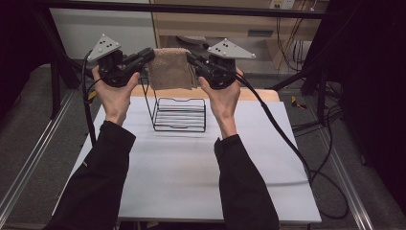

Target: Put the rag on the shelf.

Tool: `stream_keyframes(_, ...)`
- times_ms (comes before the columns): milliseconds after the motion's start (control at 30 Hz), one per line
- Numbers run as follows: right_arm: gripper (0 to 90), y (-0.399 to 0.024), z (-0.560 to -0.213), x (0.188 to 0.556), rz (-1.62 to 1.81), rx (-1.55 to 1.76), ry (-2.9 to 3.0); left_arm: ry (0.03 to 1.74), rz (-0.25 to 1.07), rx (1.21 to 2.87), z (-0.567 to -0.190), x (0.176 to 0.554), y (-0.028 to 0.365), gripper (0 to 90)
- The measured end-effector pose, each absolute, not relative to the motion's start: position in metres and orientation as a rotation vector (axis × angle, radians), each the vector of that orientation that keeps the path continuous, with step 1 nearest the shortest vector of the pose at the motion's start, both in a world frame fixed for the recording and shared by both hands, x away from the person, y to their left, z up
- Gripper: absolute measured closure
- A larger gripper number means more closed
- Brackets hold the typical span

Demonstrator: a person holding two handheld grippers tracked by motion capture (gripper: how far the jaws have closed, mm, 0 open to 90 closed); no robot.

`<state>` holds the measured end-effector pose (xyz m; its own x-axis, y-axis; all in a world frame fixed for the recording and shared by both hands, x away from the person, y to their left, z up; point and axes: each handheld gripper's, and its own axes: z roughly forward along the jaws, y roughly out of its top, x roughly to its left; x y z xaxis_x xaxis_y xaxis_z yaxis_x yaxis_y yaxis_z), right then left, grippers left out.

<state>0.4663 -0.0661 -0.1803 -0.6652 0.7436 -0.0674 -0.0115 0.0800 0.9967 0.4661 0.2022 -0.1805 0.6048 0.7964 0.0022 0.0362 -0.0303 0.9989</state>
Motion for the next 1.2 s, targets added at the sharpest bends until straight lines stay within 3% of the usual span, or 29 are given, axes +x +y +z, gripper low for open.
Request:
stream_keyframes(700, 85.4, -0.066, -0.165, 0.486, 1.648, 0.71, 1.738, 0.721, 0.761, 1.467, -0.162, 0.486, 0.199, 85.4)
stream_keyframes(1200, 85.4, -0.065, -0.166, 0.507, 1.618, 0.733, 1.752, 0.742, 0.771, 1.46, -0.17, 0.51, 0.196, 85.4)
